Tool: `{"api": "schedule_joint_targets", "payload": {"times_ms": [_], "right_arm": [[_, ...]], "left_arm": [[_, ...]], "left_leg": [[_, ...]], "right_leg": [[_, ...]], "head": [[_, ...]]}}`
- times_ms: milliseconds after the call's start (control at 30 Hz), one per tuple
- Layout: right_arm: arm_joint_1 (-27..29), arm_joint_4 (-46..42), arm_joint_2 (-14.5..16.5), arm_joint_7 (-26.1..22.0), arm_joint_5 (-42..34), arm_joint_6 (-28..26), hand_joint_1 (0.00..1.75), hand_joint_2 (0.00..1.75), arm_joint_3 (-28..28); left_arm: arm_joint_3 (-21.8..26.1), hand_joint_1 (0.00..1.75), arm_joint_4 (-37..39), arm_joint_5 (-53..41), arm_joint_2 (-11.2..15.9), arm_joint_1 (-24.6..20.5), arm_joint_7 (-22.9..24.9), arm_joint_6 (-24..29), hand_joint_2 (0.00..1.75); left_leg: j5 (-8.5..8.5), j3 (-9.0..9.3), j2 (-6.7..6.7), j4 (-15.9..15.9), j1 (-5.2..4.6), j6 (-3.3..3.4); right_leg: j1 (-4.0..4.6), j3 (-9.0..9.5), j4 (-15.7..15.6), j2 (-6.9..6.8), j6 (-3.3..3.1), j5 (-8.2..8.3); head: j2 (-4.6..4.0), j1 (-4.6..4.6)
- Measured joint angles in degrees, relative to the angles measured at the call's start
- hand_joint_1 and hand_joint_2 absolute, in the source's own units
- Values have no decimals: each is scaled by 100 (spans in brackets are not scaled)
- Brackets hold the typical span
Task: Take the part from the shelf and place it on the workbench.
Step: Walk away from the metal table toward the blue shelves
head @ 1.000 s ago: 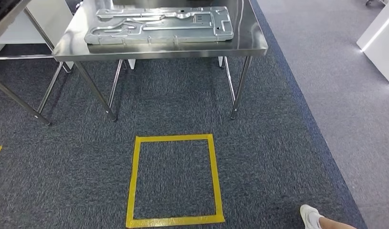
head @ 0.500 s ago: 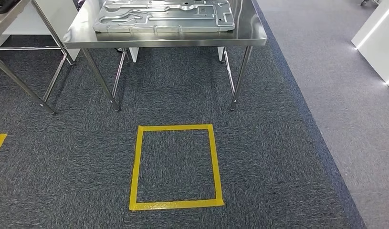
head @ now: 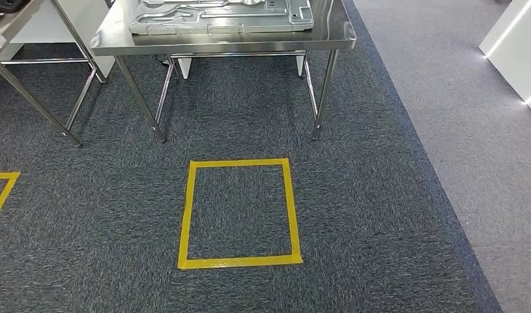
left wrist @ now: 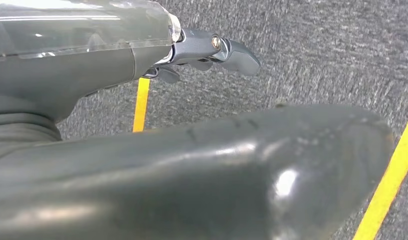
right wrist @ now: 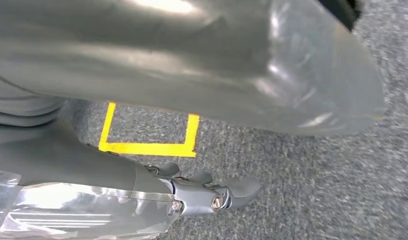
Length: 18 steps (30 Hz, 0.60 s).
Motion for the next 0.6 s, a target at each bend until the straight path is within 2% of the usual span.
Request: {"api": "schedule_joint_targets", "payload": {"times_ms": [33,67,133,167,200,233,300,333,367,400,433,500,533,567,600], "right_arm": [[1,0,2,-4,-7,0,0,0,-3],[1,0,4,-4,-17,1,0,0,-8],[1,0,4,5,-44,2,0,0,-34],[0,0,3,16,-66,7,0,0,-55],[0,0,3,37,-98,15,0,0,-81],[1,0,2,72,-142,30,0,0,-114],[4,1,3,182,-238,75,0,0,-193],[8,2,4,235,-277,96,0,0,-233],[11,3,4,278,-301,109,0,0,-266],[12,4,4,302,-314,114,0,0,-294],[10,4,4,316,-319,114,0,0,-315],[8,4,1,357,-314,119,0,0,-344],[11,4,-2,389,-304,129,0,0,-358],[15,4,-3,428,-286,145,0,0,-369],[16,4,-4,463,-262,166,0,0,-378]], "left_arm": [[0,0,-1,-5,3,-9,-3,23,0],[0,0,-1,-11,5,-17,-4,46,0],[0,0,-1,-24,7,-20,16,81,0],[0,0,0,-34,7,-21,30,90,0],[0,0,0,-47,7,-23,47,96,0],[0,0,0,-64,7,-26,66,95,0],[0,0,-1,-97,7,-29,111,88,0],[0,0,0,-110,7,-27,130,82,0],[0,0,0,-117,7,-24,143,78,0],[0,0,0,-121,7,-23,151,74,0],[0,0,1,-125,7,-24,156,71,0],[0,0,1,-143,5,-41,167,56,0],[0,0,0,-157,4,-55,173,42,0],[0,0,-1,-173,3,-66,182,26,0],[0,0,-1,-188,2,-73,190,13,0]], "left_leg": [[-45,213,0,-336,-14,28],[-100,324,0,-536,-32,58],[-74,320,6,-632,-37,124],[-32,305,13,-647,-29,163],[14,280,22,-662,-19,202],[58,243,30,-668,-12,231],[119,133,35,-637,-26,261],[146,74,34,-614,-31,261],[168,19,33,-585,-35,255],[185,-28,19,-550,-37,244],[195,-67,-2,-511,-37,230],[208,-143,-54,-429,-39,191],[216,-181,-76,-398,-41,164],[230,-213,-100,-382,-40,133],[248,-234,-129,-377,-39,97]], "right_leg": [[5,-30,16,-4,28,33],[5,-49,23,-11,58,67],[-8,-66,37,-19,130,124],[-16,-89,91,-8,164,83],[-22,-151,245,9,192,-42],[-28,-259,517,29,214,-243],[-49,-551,1290,53,244,-712],[-62,-641,1588,55,256,-847],[-73,-632,1693,55,263,-877],[-82,-504,1564,58,264,-805],[-91,-267,1224,80,258,-661],[-100,218,431,220,227,-448],[-98,351,191,267,206,-403],[-85,396,89,289,183,-400],[-71,390,83,252,158,-384]], "head": [[0,0],[0,0],[0,0],[0,0],[0,0],[0,1],[0,1],[0,1],[0,0],[0,0],[0,0],[0,0],[0,0],[0,1],[0,1]]}}
